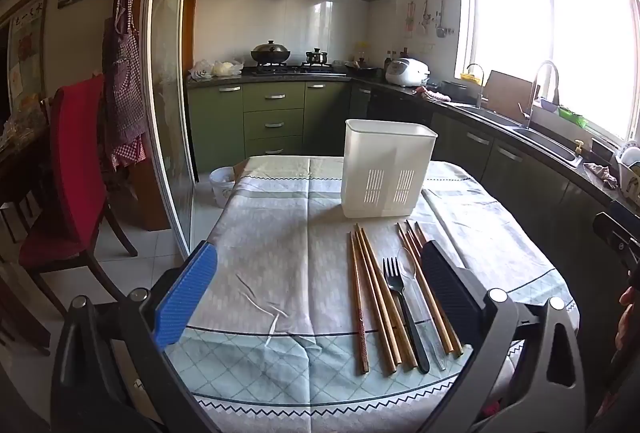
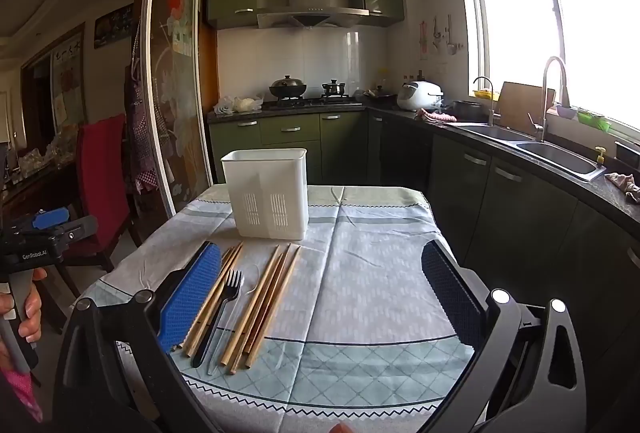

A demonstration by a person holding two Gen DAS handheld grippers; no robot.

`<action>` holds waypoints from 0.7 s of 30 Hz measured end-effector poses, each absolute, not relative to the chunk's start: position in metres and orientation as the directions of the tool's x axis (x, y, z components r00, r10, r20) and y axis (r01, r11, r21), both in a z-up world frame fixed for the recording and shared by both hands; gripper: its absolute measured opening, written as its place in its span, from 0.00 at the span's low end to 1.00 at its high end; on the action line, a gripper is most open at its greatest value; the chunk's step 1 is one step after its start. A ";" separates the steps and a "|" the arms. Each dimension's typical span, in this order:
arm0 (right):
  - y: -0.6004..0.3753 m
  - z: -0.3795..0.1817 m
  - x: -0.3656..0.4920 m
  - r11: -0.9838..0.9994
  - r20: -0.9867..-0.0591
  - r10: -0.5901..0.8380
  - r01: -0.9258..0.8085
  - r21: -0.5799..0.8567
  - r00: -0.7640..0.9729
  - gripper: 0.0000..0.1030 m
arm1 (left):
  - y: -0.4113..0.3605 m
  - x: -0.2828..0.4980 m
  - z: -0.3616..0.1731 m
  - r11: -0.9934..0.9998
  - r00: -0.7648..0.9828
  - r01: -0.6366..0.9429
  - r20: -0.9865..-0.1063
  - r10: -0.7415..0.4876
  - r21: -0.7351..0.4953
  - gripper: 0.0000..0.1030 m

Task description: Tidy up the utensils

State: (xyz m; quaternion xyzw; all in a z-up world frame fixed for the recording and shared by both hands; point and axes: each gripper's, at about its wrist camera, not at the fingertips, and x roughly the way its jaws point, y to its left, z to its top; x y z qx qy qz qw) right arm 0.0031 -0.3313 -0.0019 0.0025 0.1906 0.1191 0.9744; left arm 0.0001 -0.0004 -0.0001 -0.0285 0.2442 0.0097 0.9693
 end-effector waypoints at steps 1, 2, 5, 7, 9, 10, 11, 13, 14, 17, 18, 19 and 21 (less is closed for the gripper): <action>-0.332 -0.002 0.003 0.971 -0.365 0.238 -0.233 0.058 0.900 0.96 | 0.000 0.000 0.000 0.998 0.880 -0.032 -0.475 0.003 -0.053 0.94; -0.332 -0.002 0.003 0.970 -0.366 0.241 -0.234 0.062 0.899 0.96 | 0.000 0.000 0.000 0.998 0.880 -0.031 -0.476 0.001 -0.056 0.94; -0.333 -0.002 0.002 0.969 -0.365 0.245 -0.238 0.065 0.898 0.96 | 0.001 -0.001 0.000 0.998 0.880 -0.031 -0.475 -0.002 -0.061 0.94; -0.332 -0.003 0.003 0.969 -0.371 0.243 -0.237 0.063 0.896 0.96 | 0.003 -0.003 0.001 0.997 0.880 -0.030 -0.474 -0.004 -0.064 0.94; -0.332 -0.004 0.004 0.971 -0.377 0.238 -0.234 0.055 0.895 0.96 | -0.001 0.001 -0.005 0.998 0.872 -0.031 -0.489 0.001 -0.054 0.94; -0.330 -0.007 0.006 0.971 -0.379 0.237 -0.234 0.055 0.895 0.96 | -0.001 0.001 -0.008 0.998 0.872 -0.030 -0.489 -0.001 -0.056 0.94; -0.330 -0.007 0.006 0.971 -0.378 0.238 -0.234 0.056 0.895 0.96 | -0.001 0.001 -0.009 0.998 0.872 -0.030 -0.489 -0.001 -0.057 0.94; -0.331 -0.010 0.006 0.969 -0.379 0.242 -0.238 0.059 0.893 0.96 | -0.001 0.000 -0.011 0.998 0.872 -0.033 -0.490 -0.001 -0.060 0.94; -0.332 -0.012 0.006 0.969 -0.380 0.243 -0.238 0.059 0.893 0.96 | -0.001 0.000 -0.012 0.998 0.872 -0.033 -0.490 0.000 -0.060 0.94; -0.331 -0.011 0.009 0.970 -0.387 0.239 -0.236 0.055 0.891 0.96 | -0.001 0.003 -0.010 0.998 0.867 -0.032 -0.498 -0.003 -0.062 0.94; -0.331 -0.012 0.009 0.970 -0.387 0.238 -0.236 0.055 0.891 0.96 | -0.001 0.003 -0.011 0.998 0.867 -0.032 -0.498 -0.003 -0.062 0.94; -0.331 -0.011 0.009 0.970 -0.387 0.238 -0.235 0.055 0.891 0.96 | -0.001 0.003 -0.011 0.998 0.867 -0.032 -0.498 -0.003 -0.062 0.94; -0.332 -0.011 0.009 0.970 -0.388 0.241 -0.238 0.056 0.890 0.96 | -0.002 0.003 -0.012 0.998 0.867 -0.031 -0.499 -0.004 -0.061 0.94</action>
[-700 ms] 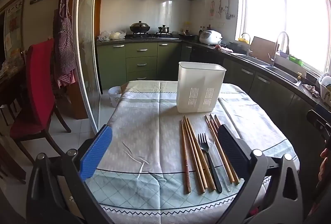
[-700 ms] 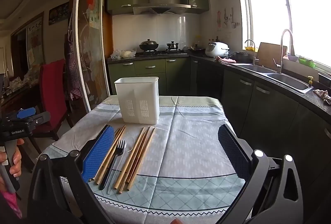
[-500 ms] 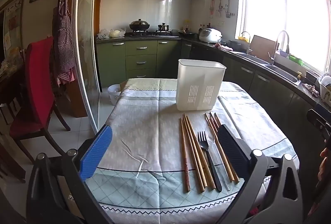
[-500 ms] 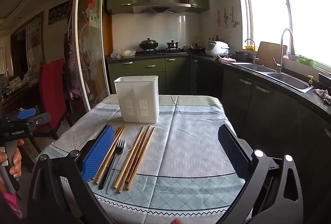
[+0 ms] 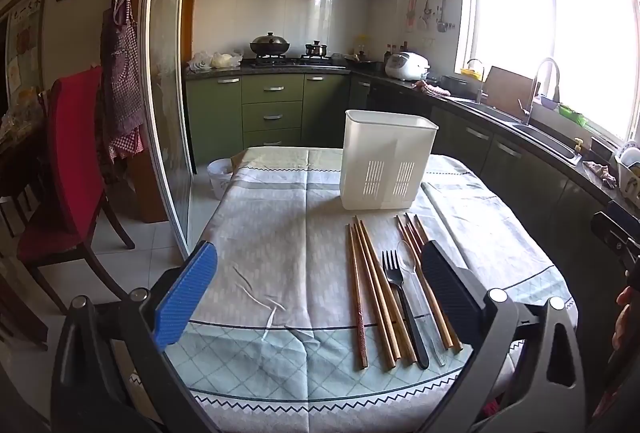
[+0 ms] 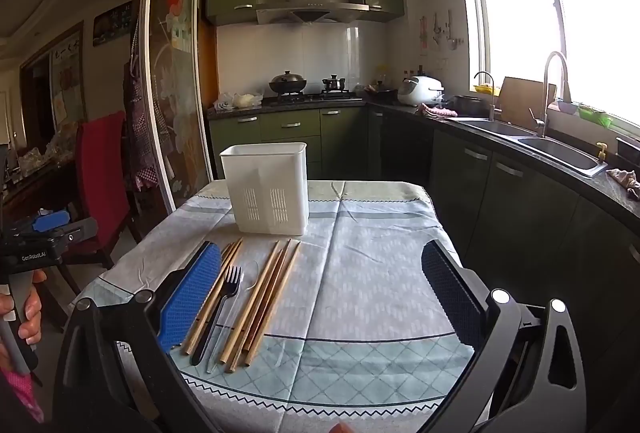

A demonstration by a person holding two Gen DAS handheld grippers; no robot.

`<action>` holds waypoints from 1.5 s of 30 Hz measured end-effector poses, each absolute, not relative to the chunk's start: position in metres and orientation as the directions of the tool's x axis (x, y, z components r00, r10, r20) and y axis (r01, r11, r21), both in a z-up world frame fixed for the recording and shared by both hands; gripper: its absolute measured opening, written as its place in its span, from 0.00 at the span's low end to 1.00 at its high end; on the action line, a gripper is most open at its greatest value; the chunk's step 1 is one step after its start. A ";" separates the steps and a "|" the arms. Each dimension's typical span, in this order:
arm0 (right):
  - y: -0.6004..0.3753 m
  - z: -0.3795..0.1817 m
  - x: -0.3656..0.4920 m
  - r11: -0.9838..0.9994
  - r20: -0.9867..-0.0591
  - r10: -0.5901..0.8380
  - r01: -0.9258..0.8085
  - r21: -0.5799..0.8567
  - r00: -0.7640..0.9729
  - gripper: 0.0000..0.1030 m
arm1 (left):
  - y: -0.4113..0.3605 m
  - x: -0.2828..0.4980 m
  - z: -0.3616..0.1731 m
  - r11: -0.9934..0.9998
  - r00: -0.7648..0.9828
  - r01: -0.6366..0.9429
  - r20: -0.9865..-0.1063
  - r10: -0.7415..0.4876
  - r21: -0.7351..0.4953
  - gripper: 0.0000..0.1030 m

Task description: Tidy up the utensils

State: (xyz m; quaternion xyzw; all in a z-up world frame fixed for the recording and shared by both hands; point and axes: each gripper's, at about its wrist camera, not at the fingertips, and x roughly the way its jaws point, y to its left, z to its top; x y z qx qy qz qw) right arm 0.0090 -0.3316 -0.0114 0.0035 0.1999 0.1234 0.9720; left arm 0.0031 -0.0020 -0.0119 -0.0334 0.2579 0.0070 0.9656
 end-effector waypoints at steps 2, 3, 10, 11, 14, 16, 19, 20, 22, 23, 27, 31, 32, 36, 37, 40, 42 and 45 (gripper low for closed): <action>-0.331 -0.012 0.009 0.970 -0.387 0.239 -0.236 0.056 0.890 0.96 | -0.001 0.003 -0.011 0.998 0.867 -0.032 -0.499 -0.003 -0.062 0.94; -0.332 -0.011 0.009 0.970 -0.388 0.241 -0.238 0.057 0.890 0.96 | -0.001 0.003 -0.011 0.998 0.867 -0.032 -0.499 -0.004 -0.062 0.94; -0.329 -0.011 0.009 0.970 -0.391 0.239 -0.236 0.056 0.889 0.96 | -0.002 0.003 -0.013 0.998 0.867 -0.030 -0.499 -0.004 -0.060 0.94; -0.329 -0.011 0.009 0.970 -0.391 0.239 -0.236 0.055 0.889 0.96 | -0.002 0.002 -0.014 0.998 0.866 -0.028 -0.499 -0.006 -0.060 0.94; -0.329 -0.011 0.009 0.970 -0.391 0.240 -0.237 0.057 0.888 0.96 | -0.003 0.003 -0.016 0.998 0.865 -0.028 -0.502 -0.006 -0.061 0.94; -0.329 -0.012 0.009 0.970 -0.391 0.239 -0.237 0.056 0.889 0.96 | -0.003 0.003 -0.017 0.998 0.864 -0.027 -0.503 -0.008 -0.061 0.94; -0.330 -0.012 0.009 0.970 -0.391 0.241 -0.238 0.058 0.888 0.96 | -0.004 0.004 -0.015 0.998 0.864 -0.027 -0.503 -0.007 -0.061 0.94; -0.330 -0.012 0.009 0.970 -0.391 0.239 -0.236 0.057 0.889 0.96 | -0.004 0.004 -0.016 0.998 0.865 -0.027 -0.502 -0.008 -0.062 0.94; -0.330 -0.012 0.010 0.970 -0.393 0.238 -0.235 0.057 0.888 0.96 | -0.005 0.003 -0.018 0.998 0.865 -0.028 -0.502 -0.007 -0.062 0.94; -0.330 -0.012 0.009 0.970 -0.393 0.240 -0.237 0.058 0.888 0.96 | -0.006 0.003 -0.018 0.998 0.865 -0.027 -0.502 -0.007 -0.062 0.94; -0.329 -0.013 0.010 0.970 -0.393 0.241 -0.237 0.059 0.887 0.96 | -0.004 0.004 -0.015 0.998 0.864 -0.027 -0.504 -0.007 -0.061 0.94; -0.329 -0.015 0.010 0.970 -0.394 0.240 -0.236 0.058 0.887 0.96 | -0.004 0.004 -0.015 0.998 0.864 -0.028 -0.504 -0.006 -0.060 0.94; -0.329 -0.016 0.010 0.970 -0.393 0.240 -0.236 0.059 0.887 0.96 | -0.004 0.004 -0.015 0.998 0.864 -0.028 -0.503 -0.006 -0.060 0.94; -0.329 -0.015 0.010 0.970 -0.395 0.239 -0.236 0.057 0.887 0.96 | -0.004 0.005 -0.015 0.998 0.863 -0.028 -0.505 -0.007 -0.061 0.94; -0.328 -0.016 0.010 0.970 -0.395 0.239 -0.236 0.056 0.887 0.96 | -0.004 0.005 -0.014 0.998 0.863 -0.028 -0.505 -0.007 -0.061 0.94; -0.329 -0.016 0.010 0.970 -0.395 0.239 -0.236 0.057 0.887 0.96 | -0.004 0.005 -0.015 0.998 0.863 -0.028 -0.505 -0.007 -0.061 0.94; -0.329 -0.017 0.010 0.970 -0.396 0.239 -0.236 0.057 0.887 0.96 | -0.004 0.005 -0.015 0.998 0.863 -0.027 -0.505 -0.008 -0.063 0.94; -0.329 -0.017 0.010 0.970 -0.396 0.239 -0.235 0.058 0.887 0.96 | -0.004 0.006 -0.016 0.998 0.862 -0.028 -0.507 -0.007 -0.062 0.94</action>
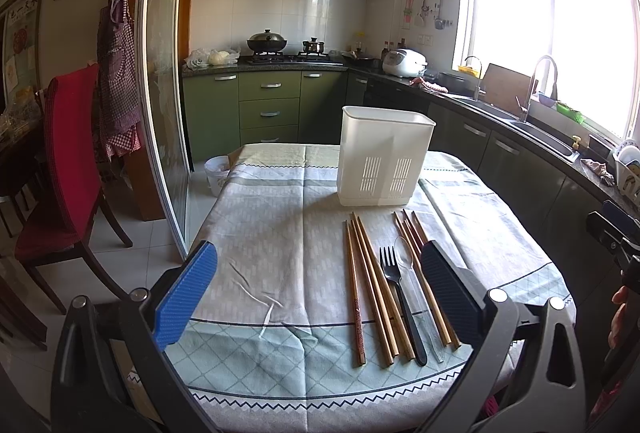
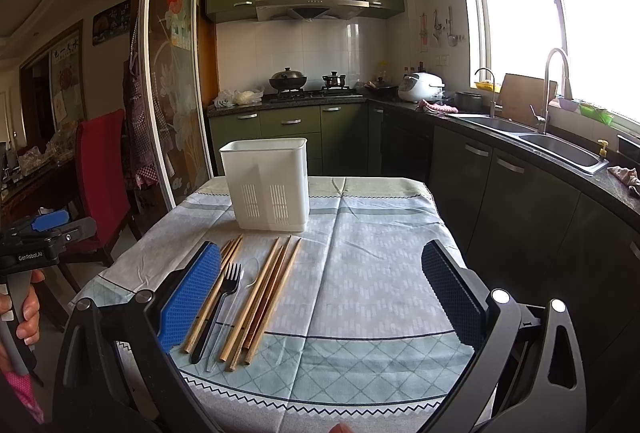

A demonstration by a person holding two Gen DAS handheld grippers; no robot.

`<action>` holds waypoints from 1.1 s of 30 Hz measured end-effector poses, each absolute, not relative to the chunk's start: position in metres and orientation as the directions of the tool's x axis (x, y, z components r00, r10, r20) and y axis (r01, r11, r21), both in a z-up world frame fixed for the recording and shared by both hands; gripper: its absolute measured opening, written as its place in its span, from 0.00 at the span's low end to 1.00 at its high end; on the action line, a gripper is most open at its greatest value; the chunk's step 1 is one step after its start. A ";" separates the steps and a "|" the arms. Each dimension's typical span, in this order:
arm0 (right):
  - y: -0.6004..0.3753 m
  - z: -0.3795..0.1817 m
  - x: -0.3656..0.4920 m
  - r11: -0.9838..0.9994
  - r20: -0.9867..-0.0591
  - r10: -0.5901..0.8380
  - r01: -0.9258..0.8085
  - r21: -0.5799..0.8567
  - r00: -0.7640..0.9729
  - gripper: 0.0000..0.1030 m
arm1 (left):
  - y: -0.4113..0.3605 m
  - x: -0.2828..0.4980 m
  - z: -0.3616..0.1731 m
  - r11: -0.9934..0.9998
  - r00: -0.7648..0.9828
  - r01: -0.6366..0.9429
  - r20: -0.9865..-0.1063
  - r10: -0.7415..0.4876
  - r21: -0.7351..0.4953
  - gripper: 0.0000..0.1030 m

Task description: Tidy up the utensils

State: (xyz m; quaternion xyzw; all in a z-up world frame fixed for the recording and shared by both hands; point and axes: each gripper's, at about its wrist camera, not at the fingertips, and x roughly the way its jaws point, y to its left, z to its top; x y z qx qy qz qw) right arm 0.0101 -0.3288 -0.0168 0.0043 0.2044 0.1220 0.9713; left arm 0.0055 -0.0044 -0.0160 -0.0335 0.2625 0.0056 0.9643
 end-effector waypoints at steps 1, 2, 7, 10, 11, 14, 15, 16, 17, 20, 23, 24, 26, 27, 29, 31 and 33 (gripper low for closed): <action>-0.328 -0.017 0.010 0.970 -0.396 0.239 -0.236 0.058 0.886 0.96 | -0.004 0.005 -0.016 0.998 0.862 -0.028 -0.506 -0.008 -0.063 0.94; -0.328 -0.017 0.011 0.970 -0.396 0.239 -0.236 0.057 0.886 0.96 | -0.005 0.006 -0.016 0.998 0.862 -0.027 -0.507 -0.008 -0.063 0.94; -0.328 -0.017 0.011 0.970 -0.397 0.238 -0.235 0.058 0.886 0.96 | -0.006 0.005 -0.017 0.998 0.861 -0.027 -0.509 -0.009 -0.063 0.94; -0.328 -0.017 0.011 0.970 -0.397 0.239 -0.235 0.058 0.886 0.96 | -0.006 0.005 -0.018 0.998 0.861 -0.027 -0.509 -0.009 -0.064 0.94; -0.328 -0.018 0.011 0.970 -0.397 0.239 -0.236 0.058 0.886 0.96 | -0.006 0.005 -0.017 0.998 0.861 -0.027 -0.509 -0.009 -0.064 0.94; -0.328 -0.018 0.011 0.970 -0.397 0.240 -0.236 0.059 0.886 0.96 | -0.006 0.005 -0.017 0.998 0.861 -0.027 -0.509 -0.009 -0.064 0.94; -0.328 -0.018 0.011 0.970 -0.397 0.239 -0.236 0.058 0.886 0.96 | -0.006 0.005 -0.017 0.998 0.861 -0.027 -0.509 -0.010 -0.064 0.94; -0.328 -0.018 0.011 0.970 -0.398 0.238 -0.236 0.057 0.886 0.96 | -0.006 0.005 -0.018 0.998 0.861 -0.027 -0.509 -0.010 -0.064 0.94; -0.329 -0.018 0.011 0.970 -0.398 0.239 -0.235 0.059 0.886 0.96 | -0.006 0.005 -0.017 0.998 0.861 -0.027 -0.509 -0.010 -0.064 0.94; -0.328 -0.019 0.010 0.970 -0.399 0.239 -0.235 0.059 0.885 0.96 | -0.006 0.005 -0.017 0.998 0.861 -0.026 -0.509 -0.010 -0.064 0.94; -0.328 -0.019 0.011 0.970 -0.399 0.239 -0.235 0.059 0.885 0.96 | -0.006 0.005 -0.017 0.998 0.860 -0.027 -0.510 -0.009 -0.063 0.94; -0.328 -0.019 0.011 0.970 -0.398 0.239 -0.235 0.059 0.886 0.96 | -0.007 0.005 -0.018 0.998 0.860 -0.027 -0.510 -0.009 -0.064 0.94; -0.328 -0.019 0.011 0.970 -0.400 0.238 -0.234 0.060 0.885 0.96 | -0.007 0.005 -0.018 0.998 0.860 -0.026 -0.510 -0.010 -0.064 0.94; -0.328 -0.018 0.011 0.970 -0.400 0.238 -0.235 0.060 0.885 0.96 | -0.007 0.005 -0.017 0.998 0.860 -0.026 -0.510 -0.010 -0.063 0.94; -0.328 -0.018 0.011 0.970 -0.400 0.238 -0.234 0.059 0.885 0.96 | -0.007 0.004 -0.018 0.998 0.860 -0.025 -0.510 -0.011 -0.064 0.94; -0.327 -0.019 0.010 0.970 -0.401 0.238 -0.234 0.059 0.884 0.96 | -0.008 0.005 -0.019 0.998 0.859 -0.023 -0.511 -0.013 -0.064 0.94; -0.327 -0.023 0.012 0.970 -0.405 0.238 -0.235 0.059 0.883 0.96 | -0.008 0.005 -0.019 0.998 0.858 -0.023 -0.513 -0.013 -0.064 0.94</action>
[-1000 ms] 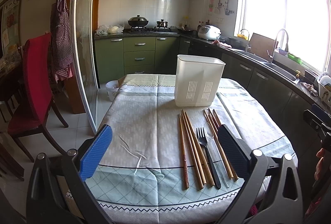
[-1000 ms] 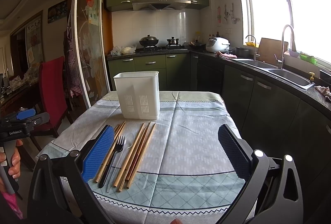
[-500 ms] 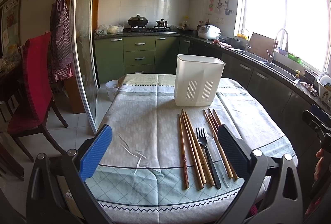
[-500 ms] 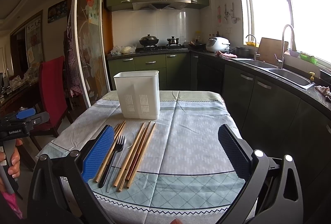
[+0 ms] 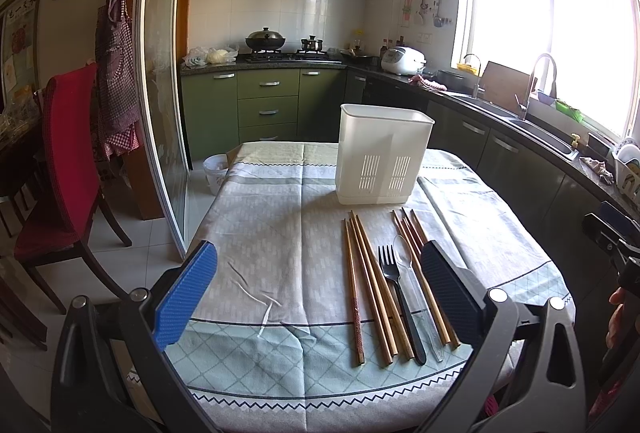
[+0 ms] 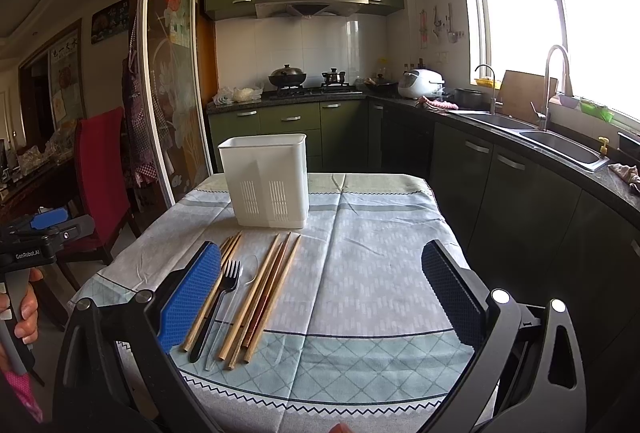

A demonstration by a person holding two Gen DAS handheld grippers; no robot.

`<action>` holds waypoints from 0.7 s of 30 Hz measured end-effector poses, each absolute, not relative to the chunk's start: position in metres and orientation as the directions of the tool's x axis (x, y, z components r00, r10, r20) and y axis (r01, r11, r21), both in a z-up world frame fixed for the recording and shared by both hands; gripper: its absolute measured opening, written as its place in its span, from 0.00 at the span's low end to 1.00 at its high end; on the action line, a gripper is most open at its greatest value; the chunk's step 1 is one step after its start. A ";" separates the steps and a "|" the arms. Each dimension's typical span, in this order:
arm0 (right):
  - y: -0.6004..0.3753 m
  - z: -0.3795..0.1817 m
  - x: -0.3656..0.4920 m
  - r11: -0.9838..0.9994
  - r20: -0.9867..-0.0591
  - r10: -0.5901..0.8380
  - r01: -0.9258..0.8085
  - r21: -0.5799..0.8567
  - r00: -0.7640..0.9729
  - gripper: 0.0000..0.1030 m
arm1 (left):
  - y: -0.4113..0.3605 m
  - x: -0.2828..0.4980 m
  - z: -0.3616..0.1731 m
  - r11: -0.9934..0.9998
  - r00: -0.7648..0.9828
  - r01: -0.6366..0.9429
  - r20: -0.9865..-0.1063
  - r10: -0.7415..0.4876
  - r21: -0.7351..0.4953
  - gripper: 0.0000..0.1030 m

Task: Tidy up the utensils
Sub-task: 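Lower the left tool onto the black fork and close it while the right tool approaches the clear spoon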

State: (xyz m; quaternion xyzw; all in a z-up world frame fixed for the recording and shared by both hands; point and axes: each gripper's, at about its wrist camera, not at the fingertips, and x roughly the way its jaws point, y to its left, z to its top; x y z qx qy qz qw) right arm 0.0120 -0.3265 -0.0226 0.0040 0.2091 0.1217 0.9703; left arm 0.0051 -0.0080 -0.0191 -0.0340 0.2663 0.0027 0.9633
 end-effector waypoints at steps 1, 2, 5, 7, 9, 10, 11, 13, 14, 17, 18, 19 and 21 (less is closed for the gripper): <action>-0.326 -0.024 0.013 0.970 -0.408 0.237 -0.234 0.058 0.882 0.96 | -0.008 0.007 -0.019 0.998 0.856 -0.022 -0.517 -0.015 -0.065 0.94; -0.326 -0.025 0.014 0.970 -0.412 0.238 -0.235 0.059 0.879 0.96 | -0.008 0.009 -0.020 0.998 0.852 -0.020 -0.523 -0.018 -0.067 0.94; -0.324 -0.030 0.021 0.966 -0.442 0.252 -0.248 0.067 0.861 0.96 | -0.010 0.019 -0.021 0.998 0.832 -0.012 -0.554 -0.028 -0.068 0.94; -0.323 -0.034 0.030 0.962 -0.476 0.265 -0.265 0.070 0.838 0.96 | -0.012 0.032 -0.024 0.998 0.806 -0.021 -0.592 -0.016 -0.057 0.94; -0.320 -0.039 0.043 0.961 -0.522 0.261 -0.270 0.062 0.812 0.96 | -0.015 0.049 -0.029 0.998 0.767 -0.022 -0.641 -0.021 -0.059 0.94; -0.319 -0.042 0.051 0.961 -0.551 0.259 -0.270 0.062 0.793 0.96 | -0.017 0.058 -0.032 0.998 0.744 -0.018 -0.667 -0.027 -0.061 0.94; -0.319 -0.045 0.059 0.959 -0.578 0.262 -0.273 0.069 0.773 0.96 | -0.019 0.067 -0.036 0.998 0.721 -0.014 -0.692 -0.035 -0.064 0.94; -0.320 -0.053 0.076 0.956 -0.622 0.271 -0.278 0.088 0.734 0.96 | -0.023 0.083 -0.043 0.998 0.680 -0.004 -0.732 -0.046 -0.066 0.94; -0.321 -0.057 0.083 0.957 -0.644 0.269 -0.272 0.097 0.716 0.96 | -0.026 0.091 -0.046 0.998 0.661 0.001 -0.749 -0.052 -0.068 0.94; -0.327 -0.067 0.102 0.950 -0.691 0.304 -0.266 0.166 0.656 0.96 | -0.039 0.113 -0.055 0.997 0.600 0.026 -0.797 -0.073 -0.072 0.94; -0.330 -0.071 0.108 0.948 -0.707 0.312 -0.254 0.191 0.635 0.96 | -0.043 0.120 -0.059 0.996 0.571 0.039 -0.816 -0.089 -0.081 0.94; -0.334 -0.074 0.111 0.948 -0.723 0.315 -0.236 0.211 0.615 0.96 | -0.048 0.125 -0.063 0.994 0.540 0.053 -0.834 -0.109 -0.095 0.94; -0.341 -0.079 0.116 0.941 -0.734 0.338 -0.219 0.258 0.590 0.96 | -0.058 0.137 -0.073 0.988 0.470 0.079 -0.869 -0.156 -0.135 0.94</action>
